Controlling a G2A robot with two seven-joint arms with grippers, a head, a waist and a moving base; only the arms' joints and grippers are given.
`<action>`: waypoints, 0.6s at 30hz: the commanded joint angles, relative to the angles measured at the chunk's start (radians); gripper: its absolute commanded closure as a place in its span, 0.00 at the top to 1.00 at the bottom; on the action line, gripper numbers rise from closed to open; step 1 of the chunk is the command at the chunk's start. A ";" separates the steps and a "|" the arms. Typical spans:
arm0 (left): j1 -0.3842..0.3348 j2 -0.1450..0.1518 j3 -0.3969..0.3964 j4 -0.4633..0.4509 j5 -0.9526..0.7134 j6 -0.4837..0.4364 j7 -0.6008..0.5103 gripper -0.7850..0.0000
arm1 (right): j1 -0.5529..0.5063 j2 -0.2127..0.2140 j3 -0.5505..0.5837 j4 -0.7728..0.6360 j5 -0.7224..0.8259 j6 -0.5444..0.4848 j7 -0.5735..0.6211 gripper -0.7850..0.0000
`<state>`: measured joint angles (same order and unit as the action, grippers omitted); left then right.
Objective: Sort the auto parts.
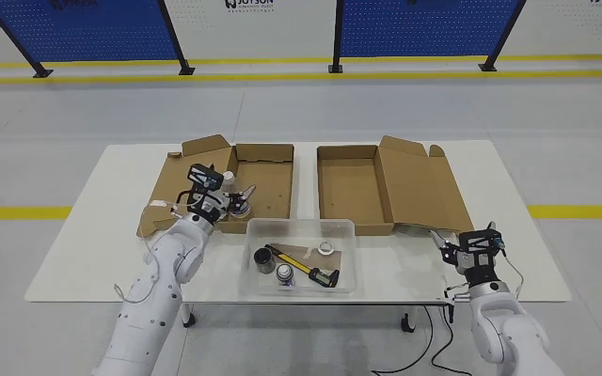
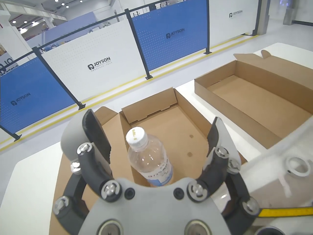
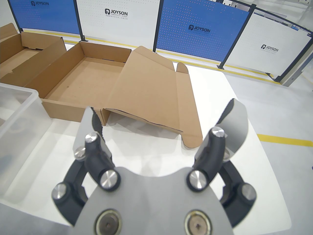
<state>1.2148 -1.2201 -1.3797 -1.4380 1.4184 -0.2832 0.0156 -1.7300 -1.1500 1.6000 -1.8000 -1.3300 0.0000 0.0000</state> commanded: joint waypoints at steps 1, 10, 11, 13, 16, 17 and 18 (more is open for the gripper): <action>0.044 0.005 -0.014 -0.069 -0.010 -0.038 -0.028 1.00 | 0.000 0.000 0.000 0.000 0.000 0.000 0.000 1.00; 0.200 0.023 -0.046 -0.286 -0.081 -0.195 -0.156 1.00 | 0.000 0.000 0.000 0.000 0.000 0.000 0.000 1.00; 0.213 0.025 -0.048 -0.301 -0.087 -0.213 -0.166 1.00 | 0.000 0.000 0.000 0.000 0.000 0.000 0.000 1.00; 0.236 0.028 -0.051 -0.322 -0.103 -0.237 -0.187 1.00 | 0.000 0.000 0.000 0.000 0.000 0.000 0.000 1.00; 0.268 0.033 -0.051 -0.349 -0.108 -0.279 -0.210 1.00 | 0.000 0.000 0.000 0.000 0.000 0.000 0.000 1.00; 0.279 0.034 -0.051 -0.355 -0.113 -0.290 -0.214 1.00 | 0.000 0.000 0.000 0.000 0.000 0.000 0.000 1.00; 0.289 0.036 -0.050 -0.364 -0.111 -0.306 -0.220 1.00 | 0.000 0.000 0.000 0.000 0.000 0.000 0.000 1.00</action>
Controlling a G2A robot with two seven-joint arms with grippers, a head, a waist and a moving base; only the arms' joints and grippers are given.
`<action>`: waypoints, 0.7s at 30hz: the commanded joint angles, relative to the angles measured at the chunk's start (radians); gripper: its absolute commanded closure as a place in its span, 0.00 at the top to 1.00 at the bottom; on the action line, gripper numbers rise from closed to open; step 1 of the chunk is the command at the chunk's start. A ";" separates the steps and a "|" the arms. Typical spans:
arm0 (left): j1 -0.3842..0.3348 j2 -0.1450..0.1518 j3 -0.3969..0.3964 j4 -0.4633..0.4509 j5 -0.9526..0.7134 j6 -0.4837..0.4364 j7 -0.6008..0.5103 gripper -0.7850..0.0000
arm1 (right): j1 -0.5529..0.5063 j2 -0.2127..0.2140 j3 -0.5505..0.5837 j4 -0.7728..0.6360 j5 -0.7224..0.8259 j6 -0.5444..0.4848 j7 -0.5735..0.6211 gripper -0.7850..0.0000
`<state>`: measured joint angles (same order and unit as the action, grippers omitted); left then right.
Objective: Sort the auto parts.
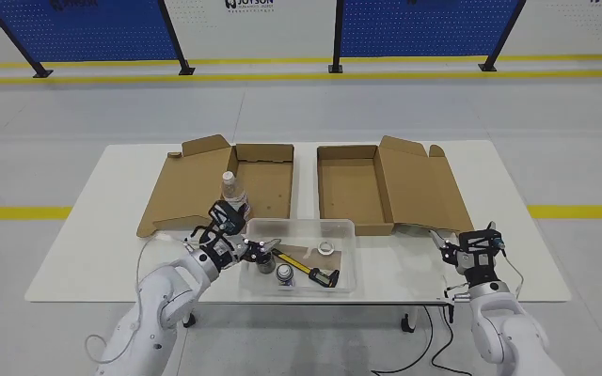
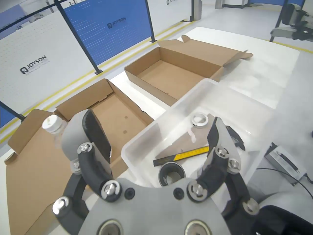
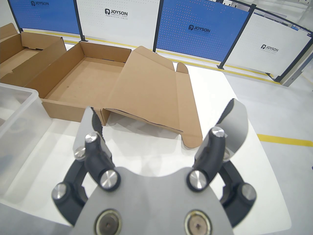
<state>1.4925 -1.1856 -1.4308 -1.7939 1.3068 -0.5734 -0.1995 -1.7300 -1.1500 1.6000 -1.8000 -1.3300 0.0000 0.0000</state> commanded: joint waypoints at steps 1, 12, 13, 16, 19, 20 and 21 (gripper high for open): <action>0.020 0.004 0.000 -0.016 0.005 -0.033 -0.008 1.00 | 0.000 0.000 0.000 0.000 0.000 0.000 0.000 1.00; 0.092 0.024 0.009 -0.058 0.038 -0.181 -0.053 1.00 | 0.000 0.000 0.000 0.000 0.000 0.000 0.000 1.00; 0.093 0.025 0.012 -0.056 0.041 -0.180 -0.052 1.00 | 0.000 0.000 0.000 0.000 0.000 0.000 0.000 1.00; 0.089 0.026 0.027 -0.050 0.042 -0.176 -0.049 1.00 | 0.000 0.000 0.000 0.000 0.000 0.000 0.000 1.00; 0.076 0.026 0.049 -0.038 0.053 -0.163 -0.053 0.96 | 0.000 0.000 0.000 0.000 0.000 0.000 0.000 1.00; 0.070 0.026 0.057 -0.033 0.057 -0.158 -0.054 0.95 | 0.000 0.000 0.000 0.000 0.000 0.000 0.000 1.00; 0.064 0.025 0.066 -0.027 0.066 -0.153 -0.057 0.92 | 0.000 0.000 0.000 0.000 0.000 0.000 0.000 1.00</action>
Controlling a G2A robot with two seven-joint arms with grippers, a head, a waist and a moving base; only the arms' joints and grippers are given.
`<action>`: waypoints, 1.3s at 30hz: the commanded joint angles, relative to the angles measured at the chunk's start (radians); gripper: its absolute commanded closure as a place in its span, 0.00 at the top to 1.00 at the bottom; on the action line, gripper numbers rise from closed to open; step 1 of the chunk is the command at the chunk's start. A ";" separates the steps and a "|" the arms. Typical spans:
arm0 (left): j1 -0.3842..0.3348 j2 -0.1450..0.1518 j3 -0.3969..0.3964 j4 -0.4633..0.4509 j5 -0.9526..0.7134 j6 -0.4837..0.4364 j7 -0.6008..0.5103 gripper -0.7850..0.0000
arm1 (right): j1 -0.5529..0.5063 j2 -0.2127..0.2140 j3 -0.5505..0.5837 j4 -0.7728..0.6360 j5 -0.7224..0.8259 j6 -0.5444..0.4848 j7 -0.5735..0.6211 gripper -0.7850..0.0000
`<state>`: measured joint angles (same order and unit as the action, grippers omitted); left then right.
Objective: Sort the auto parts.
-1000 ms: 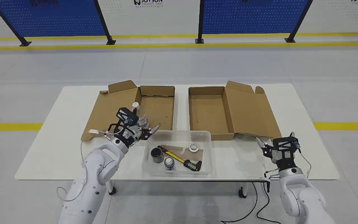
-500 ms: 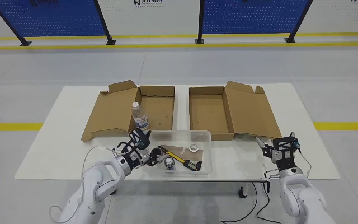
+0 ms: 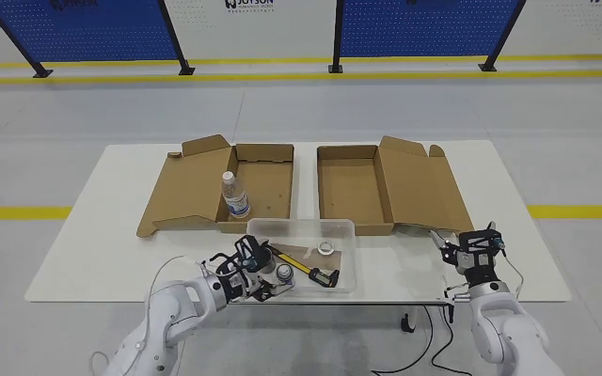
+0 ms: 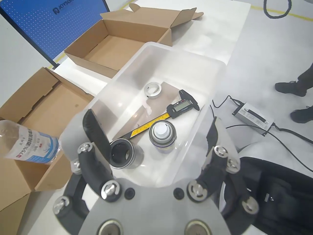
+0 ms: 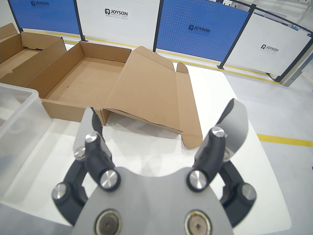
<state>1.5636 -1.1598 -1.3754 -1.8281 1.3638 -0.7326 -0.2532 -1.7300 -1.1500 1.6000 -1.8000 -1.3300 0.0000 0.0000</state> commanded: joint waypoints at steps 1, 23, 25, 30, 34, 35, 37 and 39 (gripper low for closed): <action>-0.013 -0.001 0.020 0.013 0.013 0.010 -0.001 0.91 | 0.000 0.000 0.000 0.000 0.000 0.000 0.000 1.00; -0.071 0.008 0.090 0.091 0.047 0.009 0.003 0.63 | 0.000 0.000 0.000 0.000 0.000 0.000 0.000 1.00; -0.071 0.010 0.091 0.093 0.049 0.006 0.003 0.62 | 0.000 0.000 0.000 0.000 0.000 0.000 0.000 1.00; -0.071 0.014 0.093 0.096 0.052 0.003 0.001 0.60 | 0.000 0.000 0.000 0.000 0.000 0.000 0.000 1.00; -0.073 0.016 0.101 0.099 0.058 0.005 -0.003 0.56 | 0.000 0.000 0.000 0.000 0.000 0.000 0.000 1.00; -0.074 0.017 0.103 0.100 0.059 0.007 -0.004 0.57 | 0.000 0.000 0.000 0.000 0.000 0.000 0.000 1.00; -0.076 0.017 0.109 0.103 0.059 0.009 -0.004 0.53 | 0.000 0.000 0.000 0.000 0.000 0.000 0.000 1.00; -0.081 0.018 0.114 0.107 0.061 0.015 -0.005 0.51 | 0.000 0.000 0.000 0.000 0.000 0.000 0.000 1.00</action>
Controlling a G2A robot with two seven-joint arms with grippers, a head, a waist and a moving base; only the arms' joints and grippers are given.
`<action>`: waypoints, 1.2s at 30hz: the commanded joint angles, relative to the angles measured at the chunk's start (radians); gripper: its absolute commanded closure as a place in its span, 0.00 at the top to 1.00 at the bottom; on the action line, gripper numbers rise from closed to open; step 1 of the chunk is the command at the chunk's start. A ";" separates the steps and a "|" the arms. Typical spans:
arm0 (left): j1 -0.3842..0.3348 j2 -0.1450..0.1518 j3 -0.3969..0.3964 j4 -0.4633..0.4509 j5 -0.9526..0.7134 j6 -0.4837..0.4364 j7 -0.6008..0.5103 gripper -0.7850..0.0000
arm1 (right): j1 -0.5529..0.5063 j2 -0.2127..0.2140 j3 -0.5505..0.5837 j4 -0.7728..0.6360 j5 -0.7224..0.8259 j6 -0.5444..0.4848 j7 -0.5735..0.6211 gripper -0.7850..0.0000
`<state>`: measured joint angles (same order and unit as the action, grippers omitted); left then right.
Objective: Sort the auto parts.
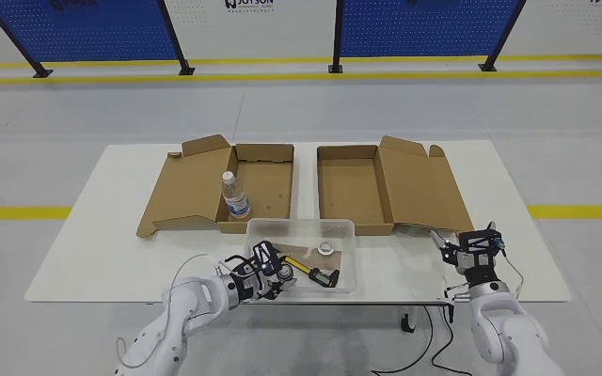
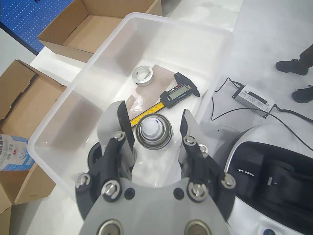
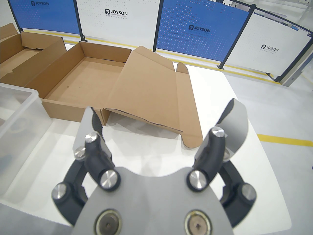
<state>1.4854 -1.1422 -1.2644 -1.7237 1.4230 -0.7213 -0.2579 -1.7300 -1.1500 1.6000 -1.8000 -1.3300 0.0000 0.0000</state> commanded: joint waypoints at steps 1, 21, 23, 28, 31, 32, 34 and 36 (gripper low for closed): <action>-0.005 0.000 0.006 0.005 0.003 0.006 -0.001 0.50 | 0.000 0.000 0.000 0.000 0.000 0.000 0.000 1.00; -0.047 0.006 0.050 0.043 0.021 0.026 -0.010 0.49 | 0.000 0.000 0.000 0.000 0.000 0.000 0.000 1.00; -0.050 0.006 0.053 0.044 0.025 0.025 -0.011 0.49 | 0.000 0.000 0.000 0.000 0.000 0.000 0.000 1.00; -0.057 0.009 0.061 0.046 0.034 0.024 -0.021 0.49 | 0.000 0.000 0.000 0.000 0.000 0.000 0.000 1.00; -0.059 0.010 0.065 0.048 0.032 0.021 -0.029 0.49 | 0.000 0.000 0.000 0.000 0.000 0.000 0.000 1.00; -0.060 0.011 0.067 0.048 0.033 0.021 -0.032 0.50 | 0.000 0.000 0.000 0.000 0.000 0.000 0.000 1.00; -0.061 0.011 0.069 0.048 0.034 0.019 -0.038 0.53 | 0.000 0.000 0.000 0.000 0.000 0.000 0.000 1.00; -0.061 0.013 0.072 0.049 0.034 0.016 -0.045 0.58 | 0.000 0.000 0.000 0.000 0.000 0.000 0.000 1.00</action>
<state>1.4242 -1.1303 -1.1943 -1.6749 1.4566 -0.7034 -0.2985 -1.7300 -1.1500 1.6000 -1.8000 -1.3300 0.0000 0.0000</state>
